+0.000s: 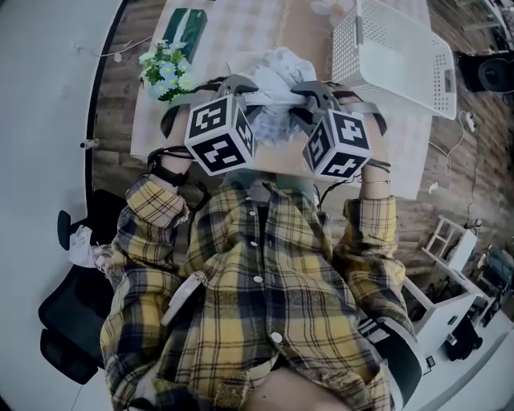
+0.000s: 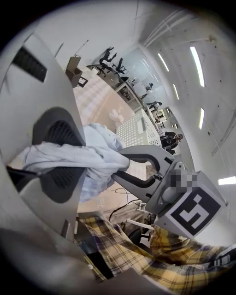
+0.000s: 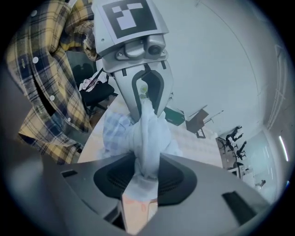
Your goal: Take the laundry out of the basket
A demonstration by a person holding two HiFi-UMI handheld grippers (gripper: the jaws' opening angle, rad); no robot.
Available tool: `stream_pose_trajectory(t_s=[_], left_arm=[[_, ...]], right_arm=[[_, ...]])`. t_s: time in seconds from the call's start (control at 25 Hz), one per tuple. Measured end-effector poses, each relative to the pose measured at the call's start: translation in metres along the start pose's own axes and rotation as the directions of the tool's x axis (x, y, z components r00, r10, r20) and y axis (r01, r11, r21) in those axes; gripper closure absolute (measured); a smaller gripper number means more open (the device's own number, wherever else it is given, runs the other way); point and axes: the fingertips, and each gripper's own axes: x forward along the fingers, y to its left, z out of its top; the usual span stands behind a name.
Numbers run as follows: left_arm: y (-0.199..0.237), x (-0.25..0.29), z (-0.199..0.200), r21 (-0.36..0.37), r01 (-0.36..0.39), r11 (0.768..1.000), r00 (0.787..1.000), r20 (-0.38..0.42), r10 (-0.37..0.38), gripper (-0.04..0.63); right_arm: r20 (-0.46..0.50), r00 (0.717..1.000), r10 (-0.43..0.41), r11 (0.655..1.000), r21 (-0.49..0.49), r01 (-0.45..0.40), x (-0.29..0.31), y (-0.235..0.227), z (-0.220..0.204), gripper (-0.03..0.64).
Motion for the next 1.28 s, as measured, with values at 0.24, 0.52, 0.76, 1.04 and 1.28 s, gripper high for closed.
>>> stream_pose_trajectory(t_s=[0.24,0.52,0.76,1.04,1.28], left_arm=[[-0.005,0.037,-0.023,-0.124,0.006,0.992,0.999,0.041,-0.001,0.454],[-0.014,0.066,-0.041,-0.264,0.026,0.964,0.998,0.061,-0.01,0.453],[-0.013,0.067,-0.042,-0.297,0.037,0.954,0.995,0.094,-0.009,0.453],[-0.011,0.051,-0.036,-0.31,0.071,0.948,0.987,0.159,-0.022,0.433],[-0.007,0.021,-0.035,-0.337,0.069,0.939,0.98,0.201,0.001,0.407]], right_arm=[[0.048,0.999,0.022,0.986,0.164,-0.03,0.035,0.014,-0.014,0.446],[0.08,0.996,0.036,0.959,0.278,-0.057,0.058,0.027,-0.024,0.446],[0.079,0.997,0.012,0.952,0.304,-0.035,0.058,0.025,-0.025,0.446],[0.154,0.987,-0.037,0.927,0.375,-0.024,0.032,0.016,-0.018,0.407],[0.281,0.946,-0.163,0.852,0.524,-0.009,-0.019,-0.001,-0.005,0.403]])
